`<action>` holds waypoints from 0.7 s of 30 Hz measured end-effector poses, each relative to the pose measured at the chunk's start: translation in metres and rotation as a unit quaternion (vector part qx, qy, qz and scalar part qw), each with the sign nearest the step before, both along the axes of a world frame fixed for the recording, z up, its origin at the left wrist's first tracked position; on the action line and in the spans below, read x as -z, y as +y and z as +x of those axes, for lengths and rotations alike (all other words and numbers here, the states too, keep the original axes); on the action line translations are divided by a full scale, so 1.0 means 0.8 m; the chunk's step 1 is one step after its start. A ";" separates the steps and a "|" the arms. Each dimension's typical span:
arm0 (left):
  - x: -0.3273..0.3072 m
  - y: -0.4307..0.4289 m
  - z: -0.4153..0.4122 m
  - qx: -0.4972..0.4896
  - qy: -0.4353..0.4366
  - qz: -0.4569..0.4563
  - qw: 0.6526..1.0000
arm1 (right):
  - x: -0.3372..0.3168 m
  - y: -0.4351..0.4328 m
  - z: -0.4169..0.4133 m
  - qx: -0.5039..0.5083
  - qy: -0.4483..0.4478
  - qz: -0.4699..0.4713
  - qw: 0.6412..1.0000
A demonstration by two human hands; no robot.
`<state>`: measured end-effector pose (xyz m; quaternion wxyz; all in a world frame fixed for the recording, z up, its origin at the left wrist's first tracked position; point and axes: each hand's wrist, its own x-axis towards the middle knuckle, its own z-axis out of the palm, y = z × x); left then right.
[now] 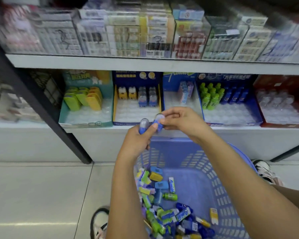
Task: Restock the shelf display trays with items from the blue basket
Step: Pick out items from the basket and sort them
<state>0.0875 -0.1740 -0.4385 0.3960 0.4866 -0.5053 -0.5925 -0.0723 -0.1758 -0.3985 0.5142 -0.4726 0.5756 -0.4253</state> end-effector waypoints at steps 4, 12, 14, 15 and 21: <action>-0.001 -0.008 0.022 -0.092 0.043 0.047 0.994 | -0.009 -0.048 0.015 0.062 0.217 -0.113 0.968; -0.003 -0.021 0.044 -0.138 0.175 0.114 0.968 | 0.009 -0.093 0.011 0.009 0.377 -0.170 0.911; -0.003 -0.022 0.042 -0.140 0.183 0.105 0.967 | 0.010 -0.099 0.009 -0.005 0.394 -0.168 0.904; -0.003 -0.022 0.041 -0.143 0.180 0.101 0.968 | 0.010 -0.102 0.007 -0.008 0.404 -0.165 0.900; 0.000 -0.021 0.035 -0.153 0.146 0.078 0.974 | 0.006 -0.110 0.003 -0.028 0.404 -0.142 0.903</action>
